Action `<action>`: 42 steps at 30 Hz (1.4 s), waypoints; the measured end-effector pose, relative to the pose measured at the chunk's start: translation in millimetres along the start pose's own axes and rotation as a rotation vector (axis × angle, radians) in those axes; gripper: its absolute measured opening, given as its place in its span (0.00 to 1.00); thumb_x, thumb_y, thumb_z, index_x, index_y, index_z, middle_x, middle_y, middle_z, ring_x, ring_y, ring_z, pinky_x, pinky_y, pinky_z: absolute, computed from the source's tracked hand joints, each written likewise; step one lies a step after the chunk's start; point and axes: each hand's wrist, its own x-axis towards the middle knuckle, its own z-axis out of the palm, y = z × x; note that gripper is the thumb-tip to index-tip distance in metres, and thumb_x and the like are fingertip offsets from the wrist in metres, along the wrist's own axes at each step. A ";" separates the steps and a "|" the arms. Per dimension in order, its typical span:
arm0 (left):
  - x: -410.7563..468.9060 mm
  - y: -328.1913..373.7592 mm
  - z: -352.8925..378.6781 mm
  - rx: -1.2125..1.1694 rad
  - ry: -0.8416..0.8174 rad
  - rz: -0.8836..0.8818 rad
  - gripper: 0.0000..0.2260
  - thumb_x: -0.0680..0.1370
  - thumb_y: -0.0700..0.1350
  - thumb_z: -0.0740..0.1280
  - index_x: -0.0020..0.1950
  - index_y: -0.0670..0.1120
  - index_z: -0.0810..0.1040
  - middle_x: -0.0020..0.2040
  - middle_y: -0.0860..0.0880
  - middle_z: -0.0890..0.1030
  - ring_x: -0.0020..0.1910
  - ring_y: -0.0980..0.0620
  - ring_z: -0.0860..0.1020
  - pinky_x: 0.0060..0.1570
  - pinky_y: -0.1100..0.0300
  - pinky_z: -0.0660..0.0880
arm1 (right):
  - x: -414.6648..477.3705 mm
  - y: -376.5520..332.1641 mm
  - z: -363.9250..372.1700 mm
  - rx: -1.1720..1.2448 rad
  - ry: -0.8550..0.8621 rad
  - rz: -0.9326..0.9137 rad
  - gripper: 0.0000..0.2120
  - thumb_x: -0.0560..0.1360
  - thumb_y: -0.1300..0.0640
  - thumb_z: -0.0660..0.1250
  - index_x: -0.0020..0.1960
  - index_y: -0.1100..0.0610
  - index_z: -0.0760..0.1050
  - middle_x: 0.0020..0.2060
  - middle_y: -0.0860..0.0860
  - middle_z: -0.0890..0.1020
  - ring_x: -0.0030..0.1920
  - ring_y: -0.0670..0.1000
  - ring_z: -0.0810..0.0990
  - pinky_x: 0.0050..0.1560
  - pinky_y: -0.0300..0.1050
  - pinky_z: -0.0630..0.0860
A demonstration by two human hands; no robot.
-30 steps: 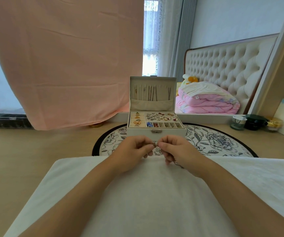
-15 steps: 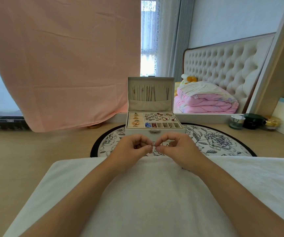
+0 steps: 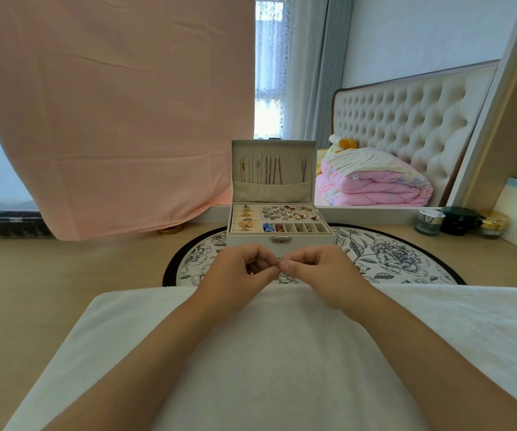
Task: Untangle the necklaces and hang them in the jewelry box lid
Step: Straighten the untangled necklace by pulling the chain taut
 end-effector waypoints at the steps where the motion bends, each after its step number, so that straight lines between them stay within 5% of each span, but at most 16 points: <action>1: -0.5 0.3 0.1 0.015 0.000 0.007 0.05 0.75 0.42 0.75 0.46 0.51 0.83 0.38 0.56 0.85 0.39 0.55 0.83 0.44 0.57 0.82 | -0.1 0.2 0.1 -0.016 -0.003 0.002 0.01 0.74 0.55 0.75 0.44 0.51 0.86 0.36 0.44 0.86 0.38 0.38 0.81 0.39 0.31 0.74; 6: -1.1 2.4 0.4 0.002 -0.003 -0.002 0.05 0.74 0.42 0.76 0.46 0.51 0.84 0.40 0.54 0.86 0.40 0.56 0.84 0.45 0.58 0.82 | -0.1 2.4 -1.3 -0.108 -0.054 0.000 0.06 0.78 0.55 0.71 0.43 0.49 0.83 0.28 0.38 0.80 0.28 0.36 0.73 0.31 0.29 0.68; 11: -1.4 7.6 0.8 -0.091 0.001 -0.072 0.03 0.75 0.47 0.75 0.46 0.50 0.84 0.39 0.54 0.86 0.40 0.56 0.84 0.42 0.60 0.80 | -1.5 1.1 0.5 -0.176 -0.116 -0.029 0.08 0.81 0.53 0.66 0.47 0.51 0.82 0.36 0.48 0.79 0.36 0.45 0.72 0.39 0.39 0.70; 16: 1.4 8.9 1.1 0.070 -0.104 -0.157 0.06 0.77 0.48 0.73 0.52 0.57 0.81 0.38 0.57 0.86 0.37 0.56 0.82 0.48 0.49 0.82 | -0.9 -2.4 1.2 -0.124 -0.062 -0.008 0.11 0.83 0.54 0.61 0.45 0.56 0.76 0.33 0.49 0.73 0.28 0.44 0.66 0.29 0.38 0.65; 20: -0.9 7.2 -2.2 0.241 -0.236 -0.188 0.10 0.77 0.52 0.71 0.57 0.61 0.79 0.41 0.59 0.84 0.38 0.61 0.80 0.50 0.52 0.81 | 0.5 -5.0 -4.3 -0.015 -0.074 -0.009 0.14 0.83 0.53 0.60 0.41 0.55 0.74 0.32 0.50 0.75 0.36 0.53 0.67 0.40 0.50 0.66; 23: -3.8 9.7 -1.9 0.126 -0.160 -0.180 0.07 0.79 0.56 0.67 0.56 0.62 0.80 0.46 0.60 0.83 0.41 0.60 0.82 0.44 0.56 0.81 | -1.5 -4.5 -10.0 -0.001 -0.131 -0.034 0.14 0.84 0.53 0.60 0.42 0.55 0.74 0.30 0.50 0.74 0.37 0.54 0.66 0.43 0.51 0.64; 28: -4.4 22.9 5.6 -0.188 0.012 -0.188 0.05 0.79 0.47 0.71 0.49 0.55 0.86 0.43 0.53 0.86 0.42 0.54 0.85 0.47 0.51 0.81 | -3.8 -8.1 -13.9 -0.050 -0.172 -0.039 0.12 0.84 0.51 0.61 0.47 0.56 0.78 0.29 0.49 0.74 0.34 0.52 0.67 0.38 0.46 0.65; 33: -3.2 23.0 7.2 -0.270 -0.006 -0.273 0.01 0.75 0.43 0.75 0.45 0.49 0.85 0.37 0.53 0.85 0.35 0.58 0.79 0.37 0.65 0.75 | -6.5 -12.3 -13.6 -0.102 -0.236 -0.025 0.12 0.84 0.52 0.60 0.45 0.54 0.76 0.29 0.49 0.74 0.34 0.51 0.69 0.40 0.48 0.68; 36: -0.2 22.3 2.5 -0.281 -0.091 -0.333 0.04 0.78 0.43 0.70 0.45 0.46 0.84 0.37 0.54 0.81 0.40 0.55 0.77 0.44 0.62 0.72 | -9.0 -16.1 -15.3 -0.216 -0.346 0.009 0.12 0.84 0.52 0.60 0.43 0.53 0.73 0.30 0.47 0.71 0.31 0.46 0.68 0.36 0.40 0.68; 42: -3.6 24.9 7.3 -0.025 -0.352 -0.326 0.13 0.82 0.50 0.62 0.45 0.47 0.82 0.41 0.50 0.77 0.40 0.56 0.73 0.44 0.60 0.69 | -12.3 -20.2 -17.0 -0.700 -0.369 -0.005 0.10 0.76 0.51 0.63 0.38 0.52 0.73 0.32 0.49 0.75 0.32 0.47 0.71 0.36 0.45 0.71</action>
